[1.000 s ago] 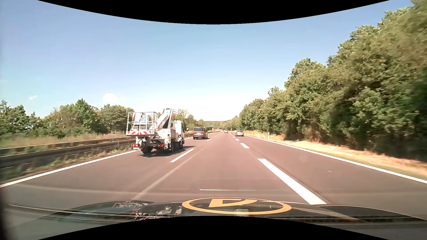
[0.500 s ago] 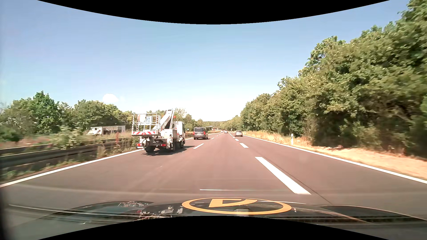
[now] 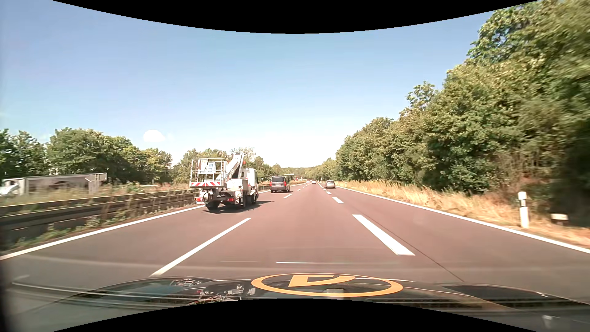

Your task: Follow the waypoints while adhering to traffic rules and regulations

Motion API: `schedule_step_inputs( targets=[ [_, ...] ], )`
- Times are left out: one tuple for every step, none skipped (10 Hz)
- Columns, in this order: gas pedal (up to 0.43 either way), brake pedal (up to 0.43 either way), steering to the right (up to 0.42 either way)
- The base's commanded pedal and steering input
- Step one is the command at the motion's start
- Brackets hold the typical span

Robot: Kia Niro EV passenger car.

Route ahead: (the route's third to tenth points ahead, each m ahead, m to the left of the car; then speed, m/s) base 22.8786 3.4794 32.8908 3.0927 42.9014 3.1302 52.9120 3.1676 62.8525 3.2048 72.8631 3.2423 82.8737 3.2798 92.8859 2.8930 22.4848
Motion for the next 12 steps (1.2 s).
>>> schedule_step_inputs(
  targets=[
    [0.22, 0.0, -0.005],
    [0.22, 0.0, -0.005],
    [0.22, 0.0, -0.004],
    [0.228, 0.0, -0.003],
    [0.228, 0.0, -0.002],
    [0.24, 0.0, 0.0],
    [0.268, 0.0, 0.001],
    [0.268, 0.0, 0.001],
    [0.268, 0.0, 0.001],
    [0.268, 0.0, 0.001],
    [0.268, 0.0, 0.001],
    [0.268, 0.0, 0.001]
  ],
)
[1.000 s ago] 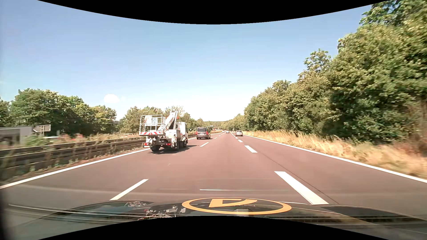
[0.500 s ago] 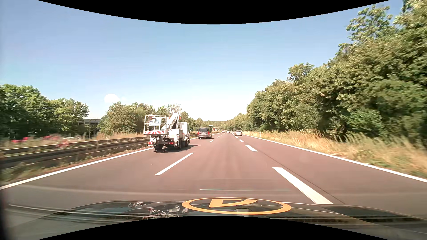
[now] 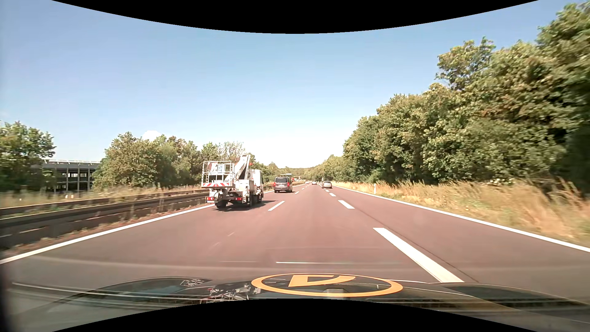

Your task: Follow the waypoints while adhering to traffic rules and regulations

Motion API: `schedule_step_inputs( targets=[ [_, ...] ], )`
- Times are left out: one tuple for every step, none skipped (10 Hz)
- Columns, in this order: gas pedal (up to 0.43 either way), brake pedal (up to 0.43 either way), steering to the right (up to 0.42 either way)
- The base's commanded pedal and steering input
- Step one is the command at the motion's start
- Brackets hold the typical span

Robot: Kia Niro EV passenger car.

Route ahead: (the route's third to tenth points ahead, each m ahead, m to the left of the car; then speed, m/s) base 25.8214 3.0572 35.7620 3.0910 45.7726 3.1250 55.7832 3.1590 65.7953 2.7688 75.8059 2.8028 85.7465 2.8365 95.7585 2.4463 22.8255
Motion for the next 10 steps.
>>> schedule_step_inputs(
  targets=[
    [0.268, 0.0, 0.001],
    [0.268, 0.0, 0.001],
    [0.268, 0.0, 0.001],
    [0.26, 0.0, 0.001],
    [0.248, 0.0, 0.001],
    [0.24, 0.0, 0.001],
    [0.228, 0.0, 0.001],
    [0.228, 0.0, 0.0],
    [0.228, 0.0, 0.0],
    [0.228, 0.0, 0.0]
  ],
)
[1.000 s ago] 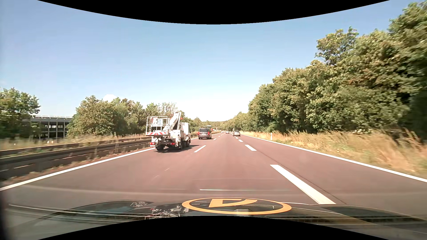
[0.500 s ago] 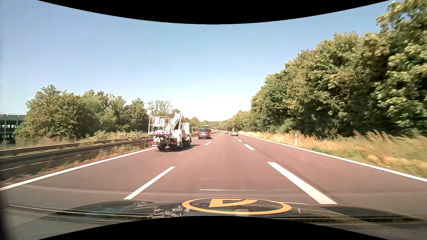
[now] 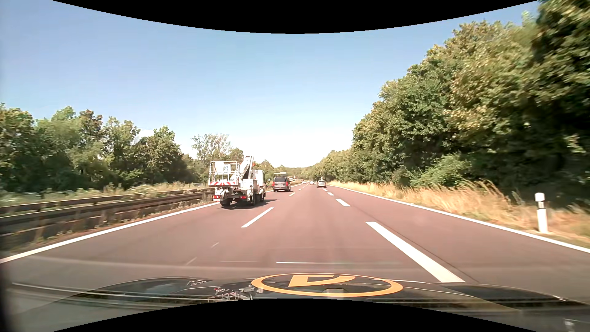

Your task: Follow the waypoints while adhering to traffic rules and regulations

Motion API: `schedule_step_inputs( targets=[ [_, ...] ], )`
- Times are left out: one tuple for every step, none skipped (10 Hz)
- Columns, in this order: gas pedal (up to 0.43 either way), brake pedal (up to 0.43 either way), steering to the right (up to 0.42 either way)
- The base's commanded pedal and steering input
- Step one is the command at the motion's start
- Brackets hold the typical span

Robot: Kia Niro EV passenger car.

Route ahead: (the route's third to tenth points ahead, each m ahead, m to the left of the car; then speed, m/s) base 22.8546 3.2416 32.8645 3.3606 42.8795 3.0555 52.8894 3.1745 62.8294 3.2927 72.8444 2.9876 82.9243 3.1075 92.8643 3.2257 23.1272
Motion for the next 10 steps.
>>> schedule_step_inputs(
  targets=[
    [0.228, 0.0, 0.0],
    [0.228, 0.0, 0.0],
    [0.228, 0.0, 0.0],
    [0.228, 0.0, 0.0],
    [0.228, 0.0, 0.0],
    [0.228, 0.0, 0.0],
    [0.228, 0.0, 0.0],
    [0.228, 0.0, 0.0],
    [0.228, 0.0, 0.0],
    [0.228, 0.0, 0.0]
  ],
)
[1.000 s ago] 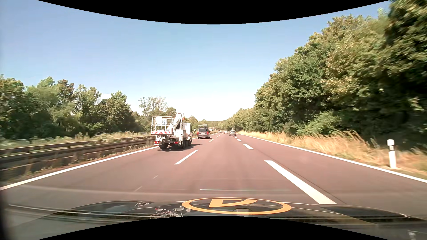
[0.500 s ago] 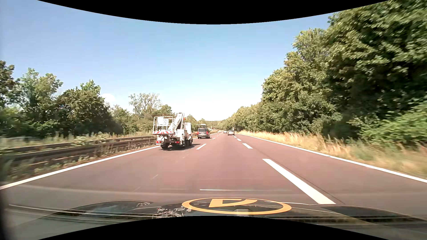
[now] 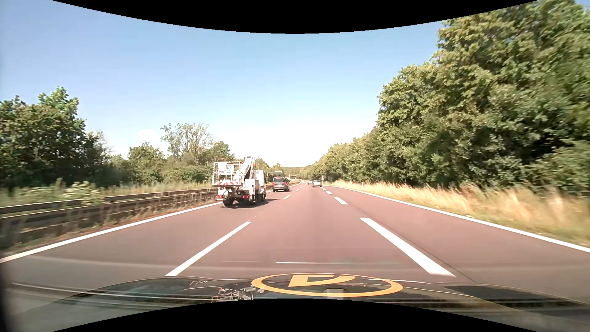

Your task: Follow the waypoints while adhering to traffic rules and regulations

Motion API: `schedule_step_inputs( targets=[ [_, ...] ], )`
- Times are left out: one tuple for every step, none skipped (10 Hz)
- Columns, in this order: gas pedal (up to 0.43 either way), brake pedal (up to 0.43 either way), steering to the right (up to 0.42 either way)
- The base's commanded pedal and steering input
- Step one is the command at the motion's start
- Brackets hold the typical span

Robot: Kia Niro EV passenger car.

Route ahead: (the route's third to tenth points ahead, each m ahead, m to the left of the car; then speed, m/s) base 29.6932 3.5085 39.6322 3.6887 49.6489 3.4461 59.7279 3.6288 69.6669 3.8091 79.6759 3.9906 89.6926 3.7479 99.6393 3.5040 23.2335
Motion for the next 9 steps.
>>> schedule_step_inputs(
  targets=[
    [0.228, 0.0, 0.0],
    [0.228, 0.0, 0.0],
    [0.228, 0.0, 0.0],
    [0.228, 0.0, 0.0],
    [0.228, 0.0, 0.0],
    [0.228, 0.0, 0.0],
    [0.22, 0.0, 0.0],
    [0.22, 0.0, 0.0],
    [0.22, 0.0, -0.001]
  ],
)
